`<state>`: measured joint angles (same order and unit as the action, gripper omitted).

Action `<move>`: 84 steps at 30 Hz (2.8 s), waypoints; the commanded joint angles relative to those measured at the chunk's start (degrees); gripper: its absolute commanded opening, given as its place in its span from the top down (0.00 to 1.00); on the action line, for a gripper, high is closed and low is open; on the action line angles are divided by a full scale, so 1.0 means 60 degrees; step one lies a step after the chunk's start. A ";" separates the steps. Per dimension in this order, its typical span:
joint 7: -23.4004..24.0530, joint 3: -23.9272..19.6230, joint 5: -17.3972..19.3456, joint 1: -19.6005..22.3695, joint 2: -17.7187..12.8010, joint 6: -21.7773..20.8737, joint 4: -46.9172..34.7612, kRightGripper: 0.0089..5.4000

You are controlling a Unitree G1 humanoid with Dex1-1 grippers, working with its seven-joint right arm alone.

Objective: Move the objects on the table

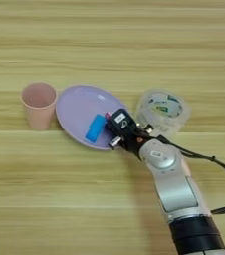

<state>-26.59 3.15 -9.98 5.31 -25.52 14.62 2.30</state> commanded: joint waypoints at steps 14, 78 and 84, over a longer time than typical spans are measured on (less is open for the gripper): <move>0.0237 -0.0627 0.0142 0.0431 -0.0281 0.0243 0.0226 0.87; 0.2444 -0.4168 0.1631 0.2008 -0.1255 -0.0660 0.2885 0.87; 0.2195 -0.3597 0.1416 0.2059 -0.1299 -0.0804 0.3717 0.87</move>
<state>-13.03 -19.49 -0.74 13.62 -29.67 12.03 25.69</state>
